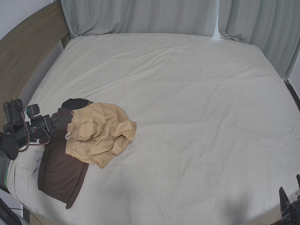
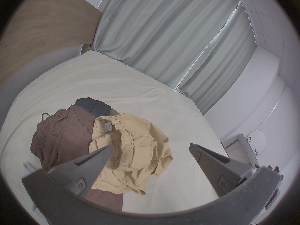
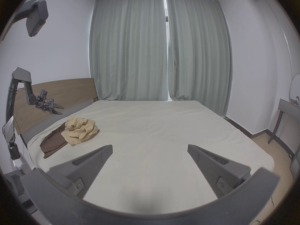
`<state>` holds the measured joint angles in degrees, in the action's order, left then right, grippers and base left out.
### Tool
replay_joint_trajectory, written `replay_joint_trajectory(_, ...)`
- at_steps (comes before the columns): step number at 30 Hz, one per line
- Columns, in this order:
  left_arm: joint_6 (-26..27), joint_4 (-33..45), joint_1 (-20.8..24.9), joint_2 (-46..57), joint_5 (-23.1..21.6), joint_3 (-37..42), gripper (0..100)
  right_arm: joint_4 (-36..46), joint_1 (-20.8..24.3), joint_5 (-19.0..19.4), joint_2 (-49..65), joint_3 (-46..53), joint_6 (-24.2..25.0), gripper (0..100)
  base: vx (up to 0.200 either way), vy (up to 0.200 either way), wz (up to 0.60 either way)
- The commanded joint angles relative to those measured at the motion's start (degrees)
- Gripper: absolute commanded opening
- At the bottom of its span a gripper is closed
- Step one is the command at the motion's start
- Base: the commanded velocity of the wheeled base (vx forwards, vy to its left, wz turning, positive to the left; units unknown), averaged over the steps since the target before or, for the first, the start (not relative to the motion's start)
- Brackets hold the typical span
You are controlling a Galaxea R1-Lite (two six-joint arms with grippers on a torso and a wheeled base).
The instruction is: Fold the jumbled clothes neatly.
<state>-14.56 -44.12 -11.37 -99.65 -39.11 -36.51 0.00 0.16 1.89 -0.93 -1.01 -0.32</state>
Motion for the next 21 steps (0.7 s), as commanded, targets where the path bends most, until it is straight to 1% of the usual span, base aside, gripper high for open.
replay_joint_trajectory(1,0.0,0.0,-0.1,-3.6,0.1,-1.8,100,-0.1,0.0,0.0,0.8,1.0,0.0,100,0.000,0.000,0.00)
replay_joint_trajectory(15,0.0,0.2,0.6,-10.6,0.2,-8.2,100,0.0,0.0,0.0,0.8,1.0,0.0,100,0.000,0.000,0.00)
replay_joint_trajectory(21,0.0,0.1,0.8,-12.9,0.1,-9.7,100,-0.1,0.0,0.0,0.8,1.0,0.0,100,0.000,0.000,0.00)
